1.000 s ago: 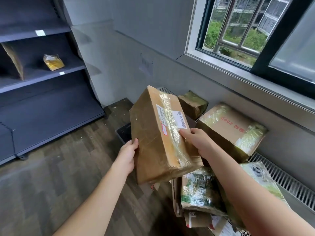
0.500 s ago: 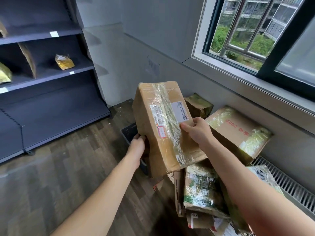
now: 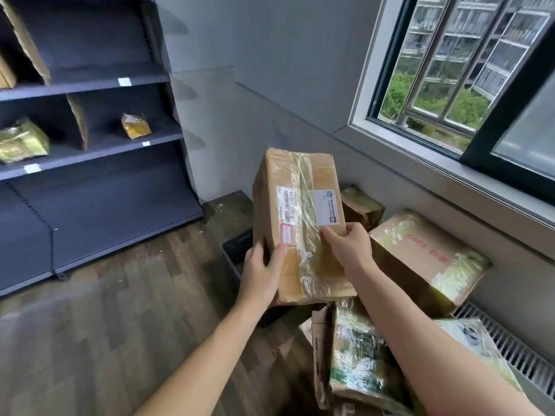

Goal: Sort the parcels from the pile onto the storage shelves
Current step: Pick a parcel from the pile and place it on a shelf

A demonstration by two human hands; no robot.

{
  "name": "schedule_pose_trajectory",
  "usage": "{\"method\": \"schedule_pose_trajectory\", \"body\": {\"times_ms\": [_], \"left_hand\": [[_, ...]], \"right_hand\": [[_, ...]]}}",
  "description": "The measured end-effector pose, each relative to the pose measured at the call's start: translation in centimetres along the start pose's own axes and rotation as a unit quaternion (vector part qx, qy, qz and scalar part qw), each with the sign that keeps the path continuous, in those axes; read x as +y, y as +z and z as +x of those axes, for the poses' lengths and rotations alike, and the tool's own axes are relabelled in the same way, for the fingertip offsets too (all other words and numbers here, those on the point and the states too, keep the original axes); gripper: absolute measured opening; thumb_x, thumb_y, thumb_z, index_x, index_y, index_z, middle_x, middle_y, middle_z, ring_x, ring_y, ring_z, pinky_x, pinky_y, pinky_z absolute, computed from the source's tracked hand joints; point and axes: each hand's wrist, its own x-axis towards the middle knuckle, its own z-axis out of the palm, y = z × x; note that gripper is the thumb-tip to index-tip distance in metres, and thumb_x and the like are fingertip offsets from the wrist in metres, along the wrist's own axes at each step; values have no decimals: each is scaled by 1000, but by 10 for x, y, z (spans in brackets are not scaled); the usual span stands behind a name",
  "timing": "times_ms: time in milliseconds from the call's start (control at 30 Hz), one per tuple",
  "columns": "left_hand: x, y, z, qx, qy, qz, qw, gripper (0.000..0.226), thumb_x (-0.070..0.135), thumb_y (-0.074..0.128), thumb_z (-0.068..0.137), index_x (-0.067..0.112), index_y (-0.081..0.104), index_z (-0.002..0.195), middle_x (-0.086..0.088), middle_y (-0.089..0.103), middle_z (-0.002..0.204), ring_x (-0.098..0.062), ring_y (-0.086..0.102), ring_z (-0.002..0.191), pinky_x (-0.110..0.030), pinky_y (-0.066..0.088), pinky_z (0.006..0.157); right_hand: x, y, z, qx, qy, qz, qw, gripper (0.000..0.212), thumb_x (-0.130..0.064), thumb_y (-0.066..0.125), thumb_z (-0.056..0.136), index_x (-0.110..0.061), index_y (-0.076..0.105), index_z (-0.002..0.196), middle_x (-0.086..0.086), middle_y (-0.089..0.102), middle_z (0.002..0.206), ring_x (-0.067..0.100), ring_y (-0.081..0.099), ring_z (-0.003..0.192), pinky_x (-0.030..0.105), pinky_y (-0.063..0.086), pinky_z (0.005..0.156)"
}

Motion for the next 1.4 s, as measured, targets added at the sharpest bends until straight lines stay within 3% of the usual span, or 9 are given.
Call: {"method": "schedule_pose_trajectory", "body": {"times_ms": [267, 467, 600, 700, 800, 933, 1033, 1167, 1400], "left_hand": [[20, -23, 15, 32, -23, 82, 996, 20, 18, 56, 98, 13, 60, 117, 0, 67, 117, -18, 62, 105, -31, 49, 84], [24, -68, 36, 18, 8, 134, 991, 13, 17, 56, 97, 13, 65, 105, 1, 70, 100, -20, 65, 95, -39, 54, 86], [29, -96, 42, -23, 59, 200, 978, 17, 13, 57, 95, 17, 67, 108, 3, 71, 98, -21, 65, 94, -33, 51, 83], [39, -118, 43, -28, 95, 247, 964, 23, 14, 58, 95, 19, 66, 116, 2, 72, 106, -22, 64, 98, -30, 49, 82], [47, -142, 42, -24, 106, 283, 953, 28, 17, 57, 97, 22, 64, 124, 4, 71, 112, -21, 62, 100, -30, 49, 82], [53, -173, 39, 17, 99, 310, 945, 31, 21, 56, 97, 30, 63, 127, 5, 71, 111, -23, 63, 101, -32, 49, 81], [57, -192, 31, 48, 73, 338, 937, 29, 25, 56, 97, 38, 63, 121, 7, 70, 102, -24, 62, 96, -36, 52, 79], [67, -204, 14, 75, 66, 370, 924, 33, 28, 53, 99, 41, 58, 129, 8, 69, 116, -22, 61, 103, -36, 51, 82], [103, -227, -27, 182, 24, 457, 870, 39, 29, 47, 103, 37, 46, 141, 0, 61, 133, -27, 54, 119, -37, 46, 84]], "right_hand": [[-16, 19, -15, -13, -18, -20, 1000, 45, -35, 74, 86, -19, 43, 114, 2, 62, 113, 16, 62, 94, 36, 55, 80], [-37, 11, -5, -73, -29, 1, 997, 90, -33, 77, 84, -23, 19, 152, 2, 64, 114, 12, 62, 91, 39, 54, 85], [-53, 8, 10, -22, -69, -5, 997, 84, -26, 74, 85, -23, 22, 150, 4, 65, 119, 4, 62, 84, 25, 50, 66], [-62, 8, 16, 24, -78, -6, 997, 102, -40, 80, 72, -28, 19, 152, 5, 53, 135, 19, 61, 110, 37, 54, 92], [-75, 15, 15, 18, -109, -48, 993, 79, -38, 79, 78, -24, 40, 145, 2, 55, 133, 19, 60, 112, 35, 51, 97], [-96, 30, 9, -33, -159, -139, 977, 39, -46, 75, 81, -19, 67, 109, -5, 70, 93, 10, 66, 79, 23, 50, 64], [-112, 45, 9, -70, -202, -270, 939, 46, -58, 71, 80, -17, 65, 102, -4, 67, 92, 19, 64, 88, 28, 41, 67], [-138, 75, 6, -133, -235, -277, 922, 72, -58, 69, 82, -15, 50, 136, 3, 59, 127, 24, 56, 116, 30, 41, 86], [-168, 114, -4, -180, -302, -198, 915, 61, -52, 72, 83, -13, 53, 127, -1, 60, 118, 16, 53, 97, 29, 38, 76]]}}
